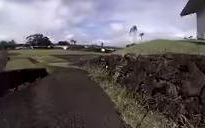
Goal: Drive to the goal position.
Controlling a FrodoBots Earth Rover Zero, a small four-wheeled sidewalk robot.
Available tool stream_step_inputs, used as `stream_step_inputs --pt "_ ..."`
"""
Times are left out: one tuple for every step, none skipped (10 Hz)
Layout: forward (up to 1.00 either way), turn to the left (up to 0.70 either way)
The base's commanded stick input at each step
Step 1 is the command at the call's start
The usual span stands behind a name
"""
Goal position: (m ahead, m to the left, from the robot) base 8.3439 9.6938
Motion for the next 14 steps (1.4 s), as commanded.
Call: stream_step_inputs --pt "0.5 0.0" --pt "0.5 0.0" --pt "0.5 0.0" --pt "0.5 0.0" --pt "0.5 0.0" --pt "0.5 0.0" --pt "0.5 0.0" --pt "0.5 0.0" --pt "0.5 0.0" --pt "0.5 0.0" --pt "0.5 0.0" --pt "0.5 0.0" --pt "0.5 0.0" --pt "0.5 0.0"
